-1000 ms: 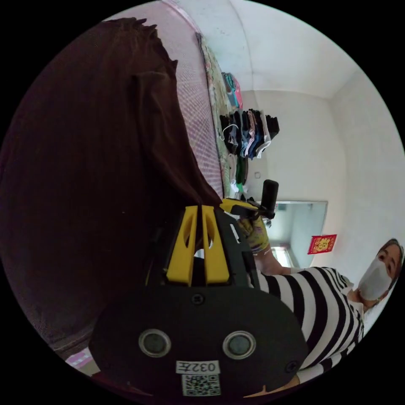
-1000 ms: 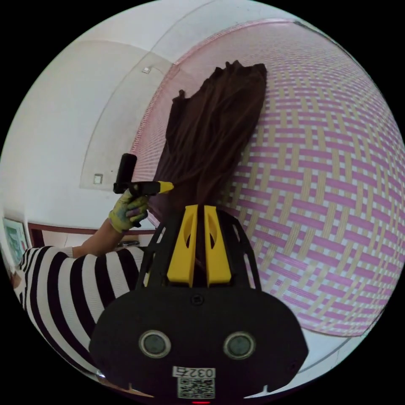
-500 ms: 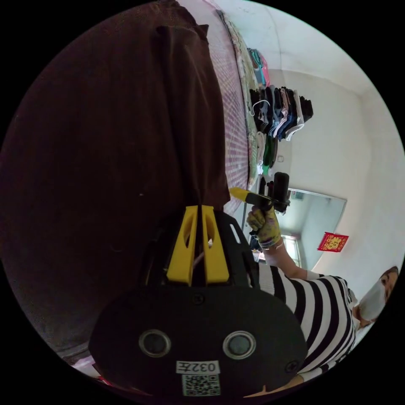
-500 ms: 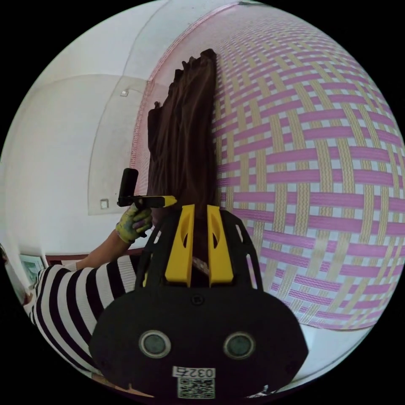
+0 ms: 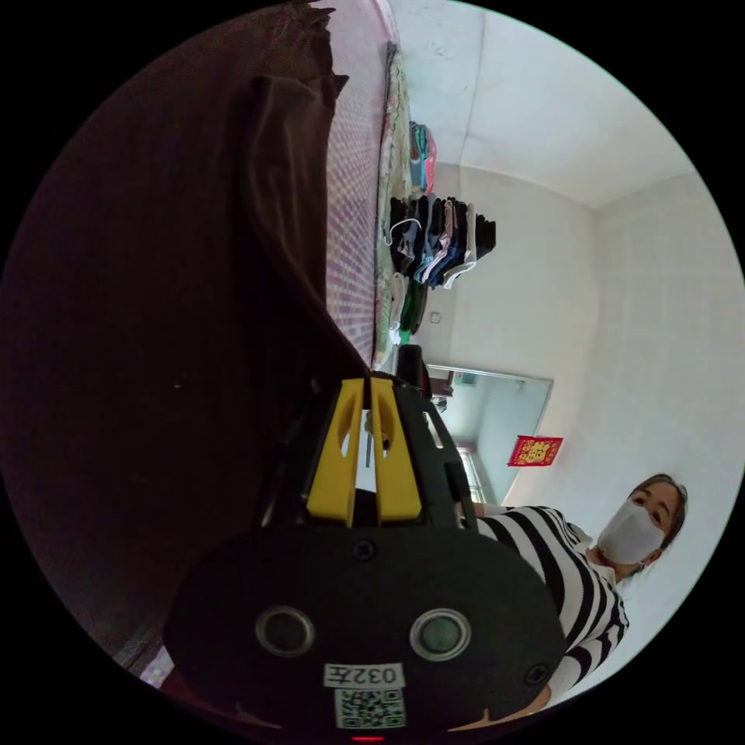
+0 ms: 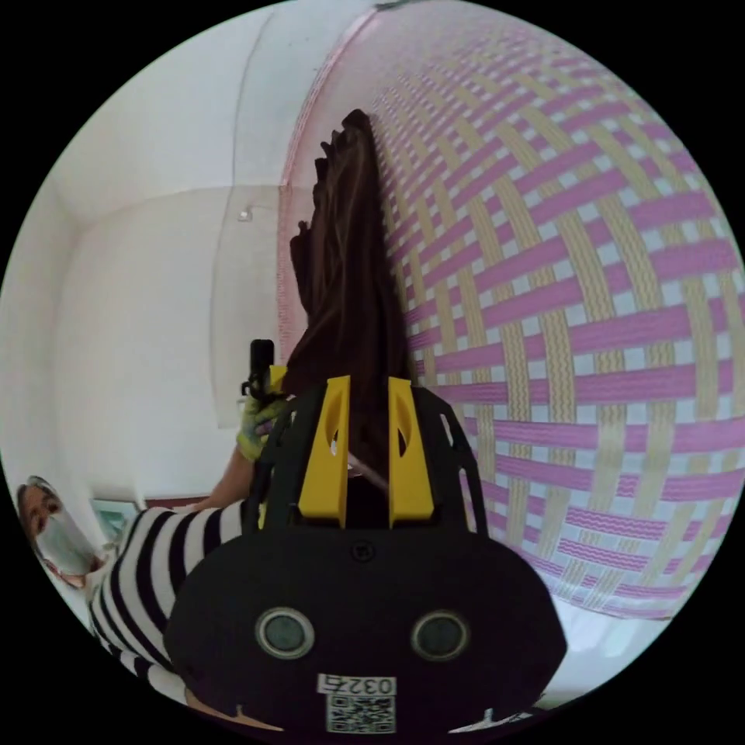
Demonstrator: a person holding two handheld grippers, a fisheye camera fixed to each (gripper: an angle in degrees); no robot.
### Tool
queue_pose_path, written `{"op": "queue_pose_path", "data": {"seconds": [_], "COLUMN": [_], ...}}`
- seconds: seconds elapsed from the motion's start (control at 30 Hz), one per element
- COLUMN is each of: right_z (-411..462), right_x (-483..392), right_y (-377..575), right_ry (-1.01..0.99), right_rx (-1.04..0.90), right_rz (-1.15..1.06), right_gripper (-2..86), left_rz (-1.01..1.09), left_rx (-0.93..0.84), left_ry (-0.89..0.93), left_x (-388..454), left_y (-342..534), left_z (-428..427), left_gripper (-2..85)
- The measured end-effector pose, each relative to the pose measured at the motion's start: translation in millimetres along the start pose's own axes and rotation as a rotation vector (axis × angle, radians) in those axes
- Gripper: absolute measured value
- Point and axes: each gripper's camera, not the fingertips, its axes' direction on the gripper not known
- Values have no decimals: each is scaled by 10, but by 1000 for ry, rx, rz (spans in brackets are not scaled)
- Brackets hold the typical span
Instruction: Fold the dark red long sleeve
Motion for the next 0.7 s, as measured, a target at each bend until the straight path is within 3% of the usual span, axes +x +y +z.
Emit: {"op": "queue_pose_path", "data": {"seconds": [0.1,0.7], "right_z": [-65,-553], "right_x": [316,462], "right_y": [-40,-180], "right_ry": [-177,-216], "right_rx": [-19,-23], "right_rz": [99,97], "right_gripper": [91,82], "left_rz": [16,3], "left_rx": [-21,7], "left_ry": [-16,60], "left_x": [110,230], "left_y": [-36,107], "left_z": [-13,-254], "left_gripper": [-16,-16]}}
